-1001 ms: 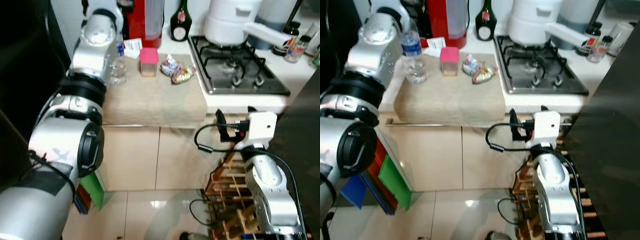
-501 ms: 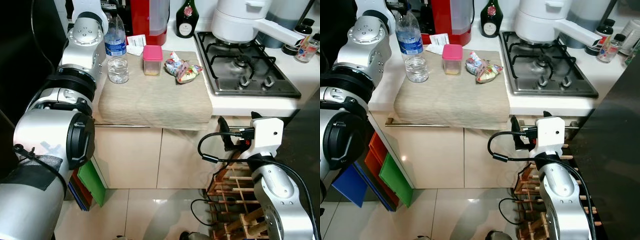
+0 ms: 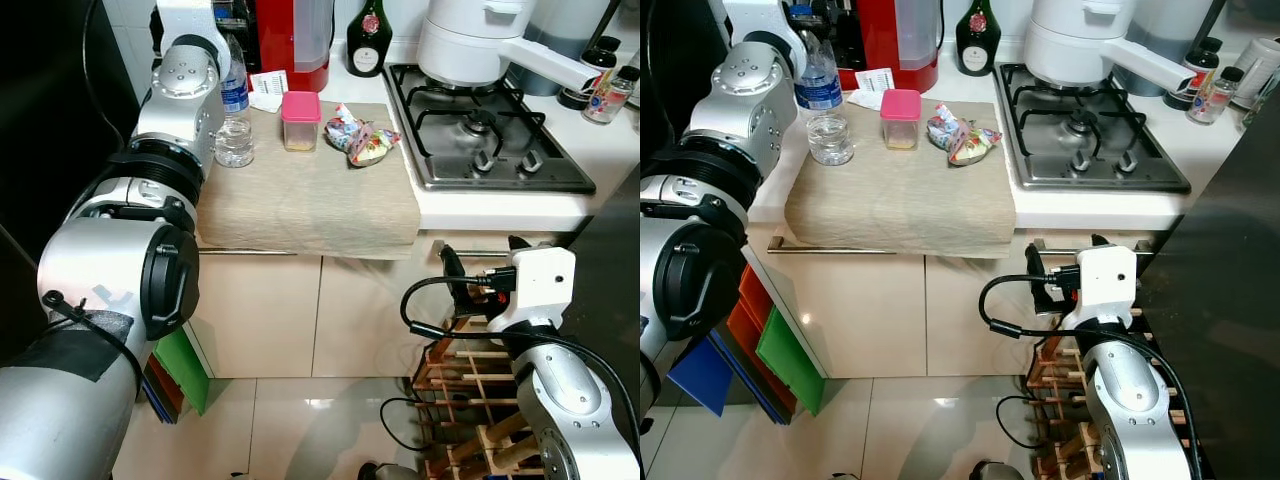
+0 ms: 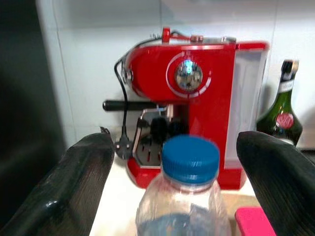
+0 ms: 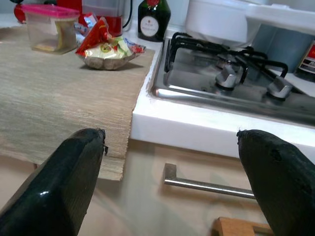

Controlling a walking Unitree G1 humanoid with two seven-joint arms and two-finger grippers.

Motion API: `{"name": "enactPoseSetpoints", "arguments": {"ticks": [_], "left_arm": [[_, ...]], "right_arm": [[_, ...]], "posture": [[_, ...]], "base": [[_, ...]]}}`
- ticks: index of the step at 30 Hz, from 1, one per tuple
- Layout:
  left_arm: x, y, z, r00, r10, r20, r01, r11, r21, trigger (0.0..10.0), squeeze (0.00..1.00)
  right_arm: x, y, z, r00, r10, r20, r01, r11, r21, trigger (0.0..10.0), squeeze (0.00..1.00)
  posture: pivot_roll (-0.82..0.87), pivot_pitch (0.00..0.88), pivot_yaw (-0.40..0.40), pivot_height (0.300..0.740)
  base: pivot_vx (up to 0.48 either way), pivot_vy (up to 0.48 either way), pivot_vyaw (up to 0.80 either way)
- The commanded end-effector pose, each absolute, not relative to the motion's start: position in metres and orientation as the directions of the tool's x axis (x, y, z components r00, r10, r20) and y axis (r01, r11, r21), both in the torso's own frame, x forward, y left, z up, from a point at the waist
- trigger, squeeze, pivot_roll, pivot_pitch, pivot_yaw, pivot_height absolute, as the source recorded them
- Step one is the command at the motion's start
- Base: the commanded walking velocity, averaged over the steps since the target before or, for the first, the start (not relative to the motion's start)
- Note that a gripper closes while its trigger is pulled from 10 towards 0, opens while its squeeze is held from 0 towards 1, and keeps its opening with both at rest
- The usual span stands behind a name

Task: Restocking fridge

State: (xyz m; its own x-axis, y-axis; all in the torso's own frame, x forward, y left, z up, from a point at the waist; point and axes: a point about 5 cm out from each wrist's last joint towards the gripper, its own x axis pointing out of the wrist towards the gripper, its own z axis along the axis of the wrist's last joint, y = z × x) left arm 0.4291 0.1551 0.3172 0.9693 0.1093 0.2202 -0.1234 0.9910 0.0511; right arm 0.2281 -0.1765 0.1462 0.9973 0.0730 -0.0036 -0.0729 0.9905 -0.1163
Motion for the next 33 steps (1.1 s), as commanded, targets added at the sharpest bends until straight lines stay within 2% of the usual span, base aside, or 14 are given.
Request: {"name": "enactPoseSetpoints", "arguments": {"ticks": [1, 21, 22, 23, 27, 28, 29, 30, 31, 33], "left_arm": [[0.430, 0.153, 0.302, 0.982, 0.107, 0.156, -0.117, 0.992, 0.053, 10.0, 0.00], [0.428, 0.150, 0.254, 0.997, 0.071, 0.026, -0.072, 0.995, 0.067, 10.0, 0.00], [0.428, 0.150, 0.252, 0.997, 0.072, 0.021, -0.073, 0.995, 0.070, 7.7, 0.00], [0.428, 0.152, 0.248, 0.996, 0.086, 0.008, -0.086, 0.994, 0.067, 6.7, 0.00], [0.427, 0.153, 0.246, 0.996, 0.089, 0.005, -0.089, 0.994, 0.068, 6.5, 0.00], [0.427, 0.153, 0.245, 0.997, 0.083, 0.006, -0.083, 0.994, 0.073, 4.5, 0.00], [0.427, 0.153, 0.245, 0.997, 0.083, 0.006, -0.083, 0.994, 0.073, 4.5, 0.00], [0.427, 0.152, 0.245, 0.997, 0.081, 0.007, -0.082, 0.994, 0.070, 3.2, 0.00], [0.427, 0.151, 0.245, 0.997, 0.078, 0.007, -0.078, 0.994, 0.070, 0.0, 0.00], [0.427, 0.151, 0.245, 0.997, 0.076, 0.008, -0.076, 0.995, 0.070, 0.0, 0.00]], "right_arm": [[0.225, -0.177, 0.148, 0.998, 0.070, -0.006, -0.070, 0.991, -0.114, 10.0, 0.00], [0.229, -0.175, 0.150, 0.997, 0.077, -0.006, -0.077, 0.991, -0.108, 10.0, 0.00], [0.230, -0.175, 0.151, 0.997, 0.077, -0.005, -0.077, 0.991, -0.108, 10.0, 0.00], [0.231, -0.176, 0.151, 0.997, 0.077, -0.004, -0.077, 0.991, -0.109, 10.0, 0.00], [0.232, -0.176, 0.151, 0.997, 0.077, -0.003, -0.077, 0.991, -0.110, 10.0, 0.00], [0.232, -0.177, 0.151, 0.997, 0.076, -0.002, -0.076, 0.991, -0.111, 10.0, 0.00], [0.232, -0.177, 0.151, 0.997, 0.076, -0.002, -0.076, 0.991, -0.111, 10.0, 0.00], [0.232, -0.177, 0.152, 0.997, 0.076, -0.001, -0.075, 0.991, -0.111, 10.0, 0.00], [0.233, -0.177, 0.152, 0.997, 0.075, 0.000, -0.075, 0.991, -0.112, 10.0, 0.00], [0.233, -0.177, 0.152, 0.997, 0.075, 0.000, -0.075, 0.991, -0.112, 10.0, 0.00]], "posture": [[-0.24, 0.052, -0.003, 0.740], [-0.24, 0.039, -0.005, 0.740], [-0.24, 0.037, -0.006, 0.740], [-0.24, 0.032, -0.006, 0.740], [-0.24, 0.029, -0.007, 0.740], [-0.25, 0.027, -0.007, 0.740], [-0.25, 0.027, -0.007, 0.740], [-0.25, 0.025, -0.006, 0.740], [-0.25, 0.022, -0.005, 0.740], [-0.25, 0.021, -0.004, 0.740]], "base": [[0.000, 0.000, 0.00], [0.000, 0.000, 0.00], [0.000, 0.000, 0.00], [0.000, 0.000, 0.00], [0.000, 0.000, 0.00], [0.000, 0.000, 0.00], [0.000, 0.000, 0.00], [0.000, 0.000, 0.00], [0.000, 0.000, 0.00], [0.000, 0.000, 0.00]]}}
